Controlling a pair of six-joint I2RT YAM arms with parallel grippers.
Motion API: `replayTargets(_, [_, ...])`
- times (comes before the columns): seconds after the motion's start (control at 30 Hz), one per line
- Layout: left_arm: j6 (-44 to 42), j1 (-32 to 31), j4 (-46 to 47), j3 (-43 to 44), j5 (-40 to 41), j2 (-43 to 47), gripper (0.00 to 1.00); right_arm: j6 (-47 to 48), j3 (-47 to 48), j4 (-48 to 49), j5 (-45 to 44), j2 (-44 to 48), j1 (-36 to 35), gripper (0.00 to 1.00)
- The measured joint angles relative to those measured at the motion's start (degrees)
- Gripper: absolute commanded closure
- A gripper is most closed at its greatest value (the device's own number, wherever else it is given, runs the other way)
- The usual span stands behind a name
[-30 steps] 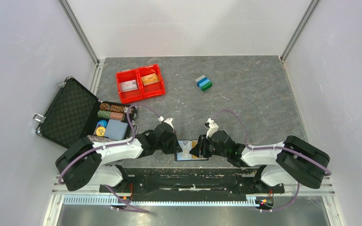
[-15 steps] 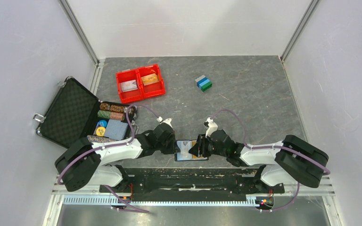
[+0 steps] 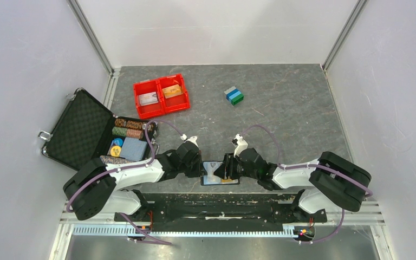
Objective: Take the credit cards out of the card holder
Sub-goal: Remove the credit card from the card holder.
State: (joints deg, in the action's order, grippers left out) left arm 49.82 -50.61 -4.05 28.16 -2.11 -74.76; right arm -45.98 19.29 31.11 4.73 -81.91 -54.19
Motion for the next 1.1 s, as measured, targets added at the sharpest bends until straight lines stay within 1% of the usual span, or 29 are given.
replayTargets(0.3, [0.0,0.0,0.4,0.0,-0.4,-0.3,0.98,-1.4,-0.3,2.6,0.6,-1.3,0.3,0.51])
replayTargets(0.4, [0.0,0.0,1.2,-0.1,-1.1,-0.8,0.98,-2.7,-1.4,5.2,1.6,-1.9,1.0,0.52])
replayTargets(0.47, [0.0,0.0,1.7,-0.2,-1.4,-1.0,0.98,-3.9,-2.6,7.9,2.5,-2.4,1.5,0.57])
replayTargets(0.53, [0.0,0.0,2.1,-0.3,-1.5,-1.0,0.98,-4.7,-3.8,10.1,3.3,-2.8,2.0,0.65])
replayTargets(0.7, [0.0,0.0,2.5,-0.4,-1.6,-1.0,0.98,-5.8,-5.9,12.6,4.2,-3.0,2.7,0.86])
replayTargets(0.77, [0.0,0.0,2.5,-0.4,-1.6,-1.0,0.98,-5.9,-6.3,12.6,4.2,-2.9,2.9,0.98])
replayTargets(0.8, [0.0,0.0,2.5,-0.4,-1.6,-1.0,0.98,-5.9,-6.5,12.6,4.2,-2.7,3.0,1.0])
replayTargets(1.1, [0.0,0.0,2.5,-0.4,-1.5,-1.3,0.98,-5.6,-7.3,11.0,3.8,1.5,3.8,1.0])
